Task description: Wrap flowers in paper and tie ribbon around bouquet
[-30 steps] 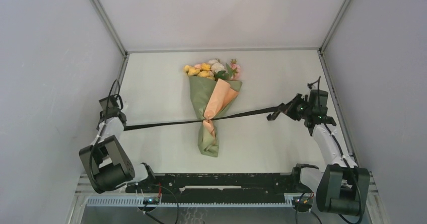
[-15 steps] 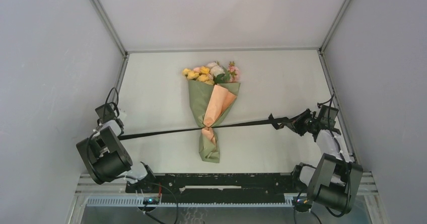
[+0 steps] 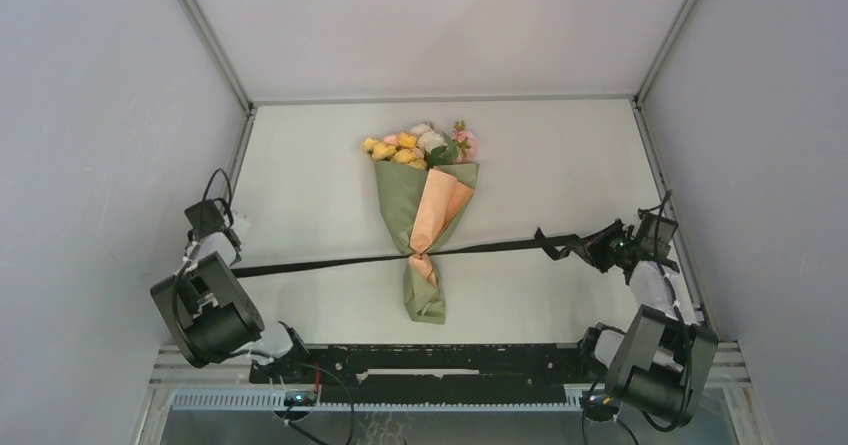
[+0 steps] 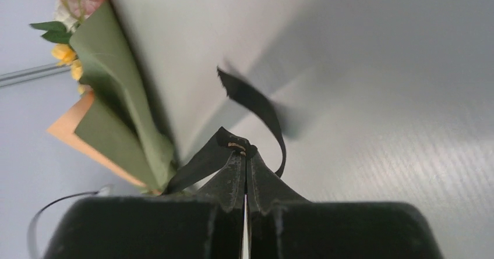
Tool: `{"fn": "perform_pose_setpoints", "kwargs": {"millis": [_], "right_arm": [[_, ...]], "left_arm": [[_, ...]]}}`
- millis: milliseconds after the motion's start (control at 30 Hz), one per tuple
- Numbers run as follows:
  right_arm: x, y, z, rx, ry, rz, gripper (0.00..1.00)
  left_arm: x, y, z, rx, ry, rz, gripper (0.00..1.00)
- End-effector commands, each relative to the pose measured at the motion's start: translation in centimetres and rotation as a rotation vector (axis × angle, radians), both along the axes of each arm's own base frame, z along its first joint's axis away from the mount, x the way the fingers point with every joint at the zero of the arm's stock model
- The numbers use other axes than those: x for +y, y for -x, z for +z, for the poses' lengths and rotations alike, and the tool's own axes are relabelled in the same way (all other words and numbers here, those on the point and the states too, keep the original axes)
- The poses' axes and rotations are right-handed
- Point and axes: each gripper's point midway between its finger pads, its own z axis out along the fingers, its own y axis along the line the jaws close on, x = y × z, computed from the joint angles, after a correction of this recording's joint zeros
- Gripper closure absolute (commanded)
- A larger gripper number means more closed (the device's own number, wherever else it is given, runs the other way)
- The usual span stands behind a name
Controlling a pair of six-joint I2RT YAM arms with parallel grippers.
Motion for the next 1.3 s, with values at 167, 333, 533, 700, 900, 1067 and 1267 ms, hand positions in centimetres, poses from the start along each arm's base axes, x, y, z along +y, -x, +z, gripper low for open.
{"fn": "perform_pose_setpoints", "kwargs": {"millis": [167,333,533,700,900,1067,1267], "right_arm": [[4.8,-2.8,1.8,-0.076,0.347,0.199,0.89],[6.4,0.2,0.4,0.046,0.463,0.302,0.39],[3.8,0.7,5.3,0.006,0.777,0.226,0.30],[12.6,-1.7,14.0,-0.537,0.813,0.484,0.10],[29.0,2.7,19.2,-1.256,0.678,1.050,0.11],[35.6,4.5,18.2,-1.450,0.521,1.244,0.12],[39.7,5.3,16.7,-1.494,0.382,1.333,0.14]], "left_arm": [[-16.7,-8.1,11.0,-0.300,0.382,-0.333,1.00],[-28.2,-9.0,21.6,-0.442,0.698,-0.602,1.00],[-34.9,-5.4,33.1,-0.618,0.954,-0.794,1.00],[-36.6,-2.1,37.4,-0.708,1.071,-0.860,1.00],[-37.2,0.3,39.9,-0.766,1.134,-0.885,1.00],[-37.0,1.2,40.9,-0.805,1.136,-0.890,1.00],[-36.6,1.4,41.2,-0.825,1.113,-0.889,1.00]]}}
